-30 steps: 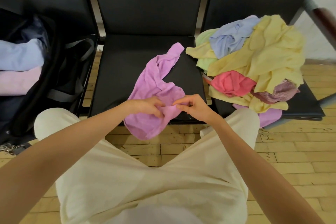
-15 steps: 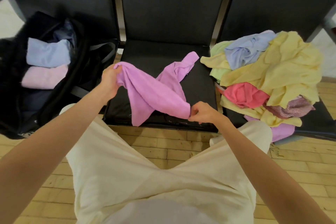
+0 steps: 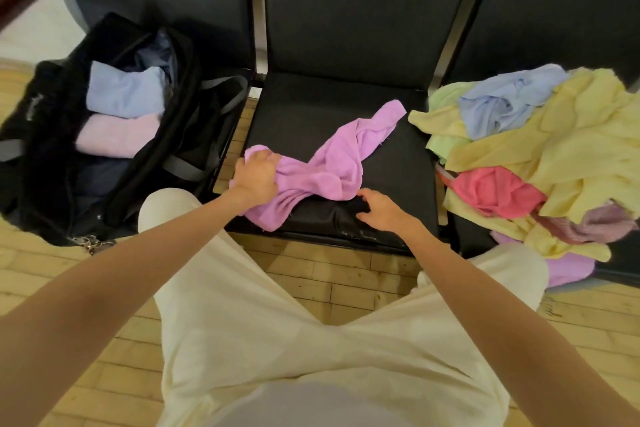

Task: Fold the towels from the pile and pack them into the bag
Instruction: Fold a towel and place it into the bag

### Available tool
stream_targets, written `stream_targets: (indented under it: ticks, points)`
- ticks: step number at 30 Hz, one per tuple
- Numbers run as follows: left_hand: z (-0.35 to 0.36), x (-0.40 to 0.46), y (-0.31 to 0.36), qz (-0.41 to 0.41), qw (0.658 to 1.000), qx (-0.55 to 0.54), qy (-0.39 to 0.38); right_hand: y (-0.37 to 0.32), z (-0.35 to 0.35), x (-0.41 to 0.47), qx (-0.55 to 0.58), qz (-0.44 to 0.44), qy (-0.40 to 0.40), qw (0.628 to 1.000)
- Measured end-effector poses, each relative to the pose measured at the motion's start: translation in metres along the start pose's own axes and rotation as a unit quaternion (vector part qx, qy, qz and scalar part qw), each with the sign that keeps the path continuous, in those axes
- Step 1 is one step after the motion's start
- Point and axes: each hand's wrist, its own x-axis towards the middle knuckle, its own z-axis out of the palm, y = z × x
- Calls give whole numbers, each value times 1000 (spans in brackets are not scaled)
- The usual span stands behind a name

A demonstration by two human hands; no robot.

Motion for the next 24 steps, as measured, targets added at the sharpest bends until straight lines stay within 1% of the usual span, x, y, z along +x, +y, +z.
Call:
stream_targets:
  ticks: [1,2,3,6,9,11,12,13,16,18,20,21,24]
  points:
    - [3,0,11,78,997,-23,-9,-1,1,5,-20,-6,1,1000]
    - [6,3,21,132,990,-46,-28,-2,2,9,-37,-2,-2,999]
    - [10,7,33,166,984,-46,-41,-2,2,14,-49,4,-6,999]
    - [28,31,65,243,966,56,-65,5,-1,21,-52,33,-14,998]
    - [41,46,84,238,950,167,-112,20,-4,24,-42,46,-11,998]
    - [48,50,82,231,944,203,-118,27,-7,25,-32,41,2,999]
    - [50,51,77,237,943,203,-117,30,-9,27,-21,33,14,999]
    - [46,50,72,241,945,185,-121,32,-10,29,-10,20,27,999]
    - [33,43,58,270,957,0,-105,29,-14,39,17,-37,76,996]
    - [14,26,52,232,961,-114,-96,19,-17,47,-25,-84,93,992]
    - [-2,13,42,166,969,-158,-91,6,-20,54,-105,-109,78,985]
    - [-8,8,35,150,968,-181,-85,0,-21,57,-131,-116,60,983]
    - [-29,-1,12,145,951,-268,-55,-12,-20,61,-166,-121,25,978]
